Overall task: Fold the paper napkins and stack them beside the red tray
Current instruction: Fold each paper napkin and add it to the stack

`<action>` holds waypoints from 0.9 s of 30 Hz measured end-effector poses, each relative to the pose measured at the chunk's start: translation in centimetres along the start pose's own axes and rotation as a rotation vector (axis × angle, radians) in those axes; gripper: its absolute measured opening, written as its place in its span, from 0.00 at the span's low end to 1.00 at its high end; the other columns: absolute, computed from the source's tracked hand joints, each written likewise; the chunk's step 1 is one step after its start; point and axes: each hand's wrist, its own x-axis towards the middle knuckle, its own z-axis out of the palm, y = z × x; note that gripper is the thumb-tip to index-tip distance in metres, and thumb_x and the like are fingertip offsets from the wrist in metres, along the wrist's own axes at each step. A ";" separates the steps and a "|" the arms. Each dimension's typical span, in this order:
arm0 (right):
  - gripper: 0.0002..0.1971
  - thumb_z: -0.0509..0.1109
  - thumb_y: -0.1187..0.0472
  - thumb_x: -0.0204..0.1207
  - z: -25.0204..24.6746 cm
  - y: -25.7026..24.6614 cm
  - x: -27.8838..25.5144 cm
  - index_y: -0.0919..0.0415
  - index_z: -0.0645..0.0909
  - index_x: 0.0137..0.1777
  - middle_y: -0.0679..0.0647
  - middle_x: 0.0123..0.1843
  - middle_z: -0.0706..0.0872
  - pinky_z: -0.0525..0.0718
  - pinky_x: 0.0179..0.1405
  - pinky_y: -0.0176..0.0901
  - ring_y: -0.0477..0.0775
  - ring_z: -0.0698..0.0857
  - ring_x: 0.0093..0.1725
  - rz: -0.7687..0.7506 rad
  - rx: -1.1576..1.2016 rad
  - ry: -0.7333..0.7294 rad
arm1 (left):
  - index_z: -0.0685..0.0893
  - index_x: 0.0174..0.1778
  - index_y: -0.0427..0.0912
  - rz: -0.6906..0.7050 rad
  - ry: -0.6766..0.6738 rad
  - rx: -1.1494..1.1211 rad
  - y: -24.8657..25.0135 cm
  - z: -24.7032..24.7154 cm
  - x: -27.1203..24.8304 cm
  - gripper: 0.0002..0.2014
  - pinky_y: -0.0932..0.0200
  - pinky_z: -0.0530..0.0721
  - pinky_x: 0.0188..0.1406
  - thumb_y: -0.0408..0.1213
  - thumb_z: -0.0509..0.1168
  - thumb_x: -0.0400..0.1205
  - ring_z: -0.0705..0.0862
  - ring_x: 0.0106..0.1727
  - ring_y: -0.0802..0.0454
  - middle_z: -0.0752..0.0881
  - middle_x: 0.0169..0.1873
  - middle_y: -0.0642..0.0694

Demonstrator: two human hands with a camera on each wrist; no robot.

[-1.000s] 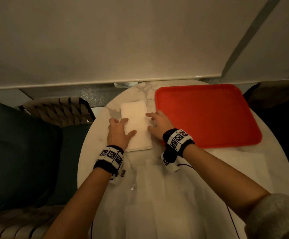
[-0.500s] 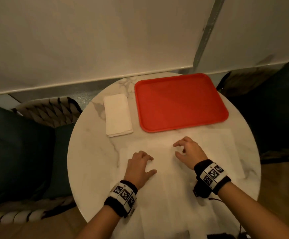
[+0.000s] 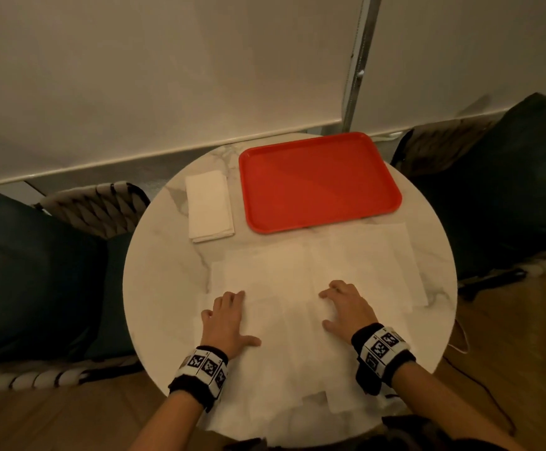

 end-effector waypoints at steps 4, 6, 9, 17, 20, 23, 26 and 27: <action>0.30 0.72 0.50 0.71 -0.4 -0.2 -0.2 0.47 0.70 0.74 0.48 0.79 0.63 0.74 0.69 0.47 0.51 0.64 0.77 -0.006 -0.032 -0.009 | 0.66 0.74 0.52 0.018 0.017 0.067 -0.3 -0.2 0.1 0.44 0.49 0.65 0.67 0.63 0.75 0.65 0.67 0.71 0.49 0.70 0.68 0.52; 0.29 0.72 0.49 0.72 -0.8 -0.6 -0.2 0.47 0.70 0.74 0.48 0.78 0.64 0.75 0.68 0.46 0.51 0.65 0.76 -0.011 -0.060 -0.018 | 0.70 0.69 0.51 0.011 0.022 0.049 -0.5 -0.5 0.2 0.38 0.50 0.64 0.66 0.61 0.75 0.67 0.68 0.69 0.49 0.72 0.64 0.51; 0.27 0.71 0.49 0.73 -1.9 -1.7 0.2 0.47 0.72 0.72 0.48 0.77 0.66 0.74 0.68 0.46 0.51 0.68 0.74 -0.034 -0.085 -0.021 | 0.78 0.62 0.49 0.027 0.065 0.043 -0.7 -1.1 0.1 0.19 0.49 0.62 0.65 0.51 0.69 0.77 0.71 0.67 0.48 0.75 0.60 0.50; 0.26 0.80 0.45 0.65 -5.9 -7.8 1.3 0.45 0.81 0.64 0.43 0.59 0.82 0.79 0.58 0.39 0.44 0.80 0.59 -0.234 0.246 -0.082 | 0.88 0.44 0.55 0.057 0.203 -0.203 -1.4 -5.3 -0.7 0.08 0.46 0.61 0.66 0.46 0.63 0.82 0.80 0.54 0.58 0.88 0.46 0.59; 0.27 0.83 0.41 0.57 -6.1 -9.8 1.2 0.45 0.85 0.56 0.41 0.54 0.87 0.82 0.54 0.38 0.41 0.83 0.55 -0.273 0.432 -0.180 | 0.88 0.41 0.56 0.060 0.252 -0.300 -1.5 -7.7 -1.1 0.09 0.49 0.60 0.64 0.53 0.65 0.80 0.79 0.49 0.60 0.89 0.40 0.59; 0.23 0.84 0.44 0.57 -5.9 -10.8 1.7 0.52 0.88 0.51 0.46 0.48 0.91 0.87 0.53 0.47 0.45 0.89 0.49 -0.230 0.591 -0.188 | 0.87 0.39 0.57 0.077 0.361 -0.366 -1.8 -10.0 -1.5 0.12 0.50 0.63 0.61 0.59 0.66 0.77 0.82 0.50 0.61 0.88 0.36 0.61; 0.15 0.83 0.54 0.65 -6.9 -12.1 1.8 0.58 0.87 0.49 0.52 0.46 0.92 0.90 0.47 0.49 0.50 0.91 0.45 -0.207 0.755 -0.112 | 0.87 0.42 0.56 -0.056 0.408 -0.449 -3.0 -11.9 -1.5 0.19 0.49 0.64 0.60 0.68 0.67 0.71 0.80 0.50 0.61 0.86 0.40 0.64; 0.13 0.82 0.57 0.66 -7.7 -12.7 1.6 0.58 0.87 0.49 0.51 0.44 0.91 0.90 0.43 0.46 0.49 0.91 0.43 -0.214 0.821 -0.070 | 0.86 0.46 0.57 -0.129 0.415 -0.475 -3.7 -12.3 -1.6 0.22 0.48 0.65 0.62 0.70 0.67 0.69 0.77 0.51 0.60 0.83 0.43 0.65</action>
